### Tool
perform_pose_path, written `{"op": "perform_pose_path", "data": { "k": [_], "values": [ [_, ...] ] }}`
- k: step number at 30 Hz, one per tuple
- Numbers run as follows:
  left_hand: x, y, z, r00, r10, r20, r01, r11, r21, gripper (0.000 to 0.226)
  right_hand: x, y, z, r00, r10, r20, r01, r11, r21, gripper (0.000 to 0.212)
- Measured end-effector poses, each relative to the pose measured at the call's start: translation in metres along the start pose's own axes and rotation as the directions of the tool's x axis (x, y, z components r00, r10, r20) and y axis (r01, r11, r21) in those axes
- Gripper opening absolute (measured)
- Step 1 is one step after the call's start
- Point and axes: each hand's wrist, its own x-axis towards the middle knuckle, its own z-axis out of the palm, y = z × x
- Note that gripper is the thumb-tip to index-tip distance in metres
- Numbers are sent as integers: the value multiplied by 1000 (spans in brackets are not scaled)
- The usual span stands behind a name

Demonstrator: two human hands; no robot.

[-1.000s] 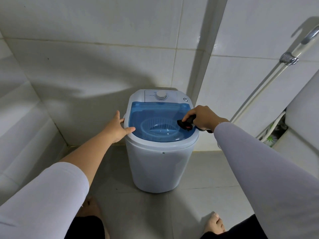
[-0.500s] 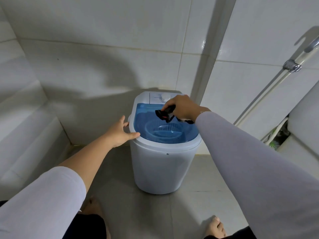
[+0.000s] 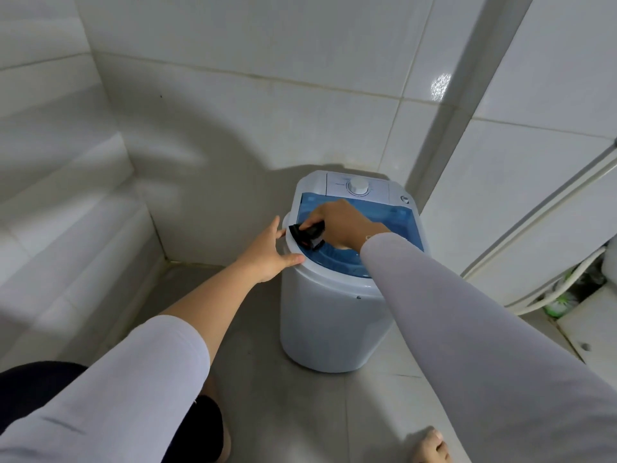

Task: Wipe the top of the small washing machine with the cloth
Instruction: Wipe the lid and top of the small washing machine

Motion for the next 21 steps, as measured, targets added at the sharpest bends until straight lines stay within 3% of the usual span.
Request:
{"op": "perform_pose_path", "data": {
  "k": [6,21],
  "values": [
    [1,-3,-1,1000,4,-17,-3,999,33,103,-7,7,-2,1000,6,10,-7,999,54,51],
    [2,2,3,998,-32,-60,40,992,123,101,-49,56,-5,976,219,-10,-216,966,144,57]
  ]
}}
